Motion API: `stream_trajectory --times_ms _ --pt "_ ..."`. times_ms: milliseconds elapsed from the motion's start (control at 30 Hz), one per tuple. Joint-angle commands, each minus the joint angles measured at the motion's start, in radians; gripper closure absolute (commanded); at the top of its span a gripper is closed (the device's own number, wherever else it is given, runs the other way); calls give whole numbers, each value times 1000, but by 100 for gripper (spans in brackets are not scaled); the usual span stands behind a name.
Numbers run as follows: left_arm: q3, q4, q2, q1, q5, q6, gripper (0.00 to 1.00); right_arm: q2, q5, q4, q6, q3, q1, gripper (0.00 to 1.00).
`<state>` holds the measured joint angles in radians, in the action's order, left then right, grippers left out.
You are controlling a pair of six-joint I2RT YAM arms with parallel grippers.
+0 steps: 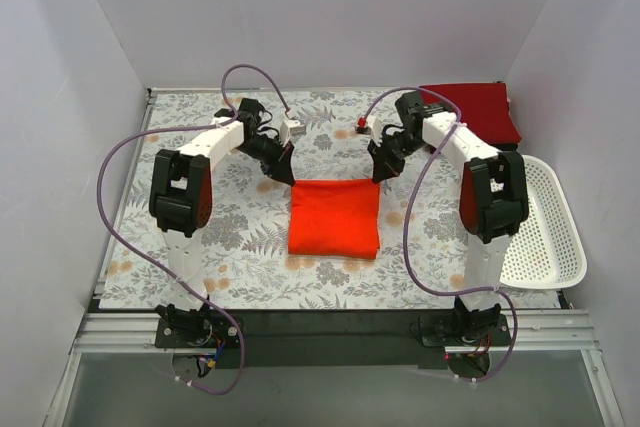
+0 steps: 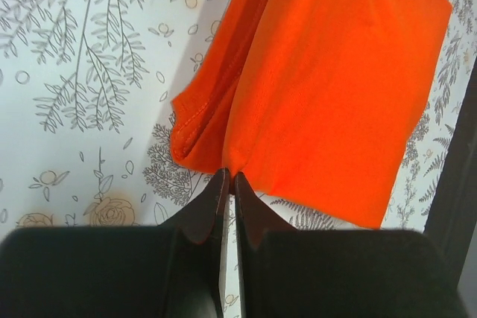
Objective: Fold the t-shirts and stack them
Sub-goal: Fold the tshirt
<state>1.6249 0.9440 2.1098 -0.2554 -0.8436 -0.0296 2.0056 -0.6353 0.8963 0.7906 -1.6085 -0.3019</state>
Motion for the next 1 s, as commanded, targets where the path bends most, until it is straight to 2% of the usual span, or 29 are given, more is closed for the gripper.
stream_trajectory --times_ms 0,267,433,700,867,933,967 --pt "50 10 -70 -1 -38 -6 100 -36 -14 30 41 27 23 99" --pt "108 -73 59 -1 4 62 100 140 19 23 33 -118 37 99" --pt "130 -151 142 1 104 103 100 251 74 21 15 -234 37 99" --pt "199 -225 228 25 172 186 100 326 157 -32 -25 -335 40 99" --pt "305 -234 271 44 164 291 100 317 181 -108 -86 -366 40 99" --pt "340 -238 268 57 161 350 77 303 174 -109 -119 -392 41 85" --pt "377 -229 262 64 128 412 70 291 174 -109 -134 -415 43 64"
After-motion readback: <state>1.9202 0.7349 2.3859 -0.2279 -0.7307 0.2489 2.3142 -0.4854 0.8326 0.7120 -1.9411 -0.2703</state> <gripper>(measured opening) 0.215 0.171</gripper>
